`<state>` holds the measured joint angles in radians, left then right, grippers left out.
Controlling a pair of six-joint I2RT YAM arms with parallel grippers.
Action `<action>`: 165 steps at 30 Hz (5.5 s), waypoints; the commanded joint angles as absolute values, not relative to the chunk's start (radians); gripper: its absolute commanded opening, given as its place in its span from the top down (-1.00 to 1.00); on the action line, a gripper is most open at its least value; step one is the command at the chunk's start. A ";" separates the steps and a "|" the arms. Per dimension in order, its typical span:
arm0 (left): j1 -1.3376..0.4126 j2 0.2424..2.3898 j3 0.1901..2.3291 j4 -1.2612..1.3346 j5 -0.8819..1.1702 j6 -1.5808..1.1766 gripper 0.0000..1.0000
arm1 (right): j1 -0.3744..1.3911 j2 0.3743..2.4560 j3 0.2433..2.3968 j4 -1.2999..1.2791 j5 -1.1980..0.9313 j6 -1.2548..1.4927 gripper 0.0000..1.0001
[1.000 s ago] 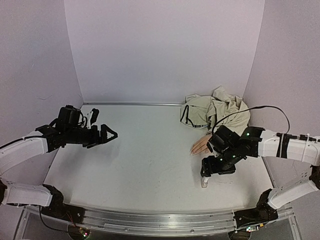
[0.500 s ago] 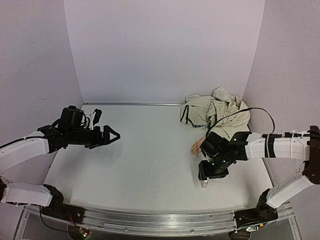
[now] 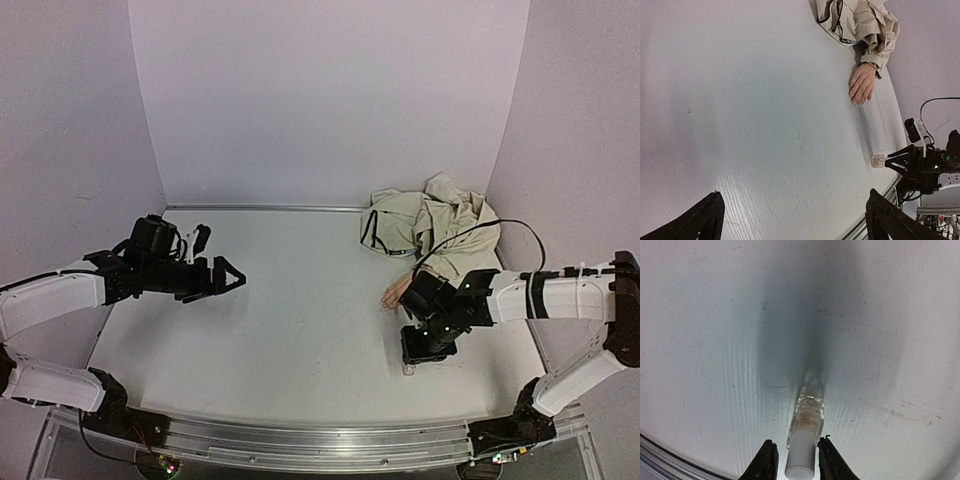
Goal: Paint the nails
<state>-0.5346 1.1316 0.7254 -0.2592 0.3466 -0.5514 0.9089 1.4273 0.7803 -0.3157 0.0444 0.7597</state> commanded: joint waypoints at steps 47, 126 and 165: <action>-0.887 1.378 0.898 0.142 1.027 -0.386 0.13 | 0.925 1.569 1.291 -0.107 -0.843 -0.022 1.00; -1.003 1.095 0.681 0.429 0.529 -0.422 1.00 | 1.010 1.637 1.192 0.733 -1.020 0.374 1.00; -1.065 1.233 0.770 0.254 -0.165 -0.292 1.00 | 1.024 1.744 1.405 0.345 -0.195 0.568 0.34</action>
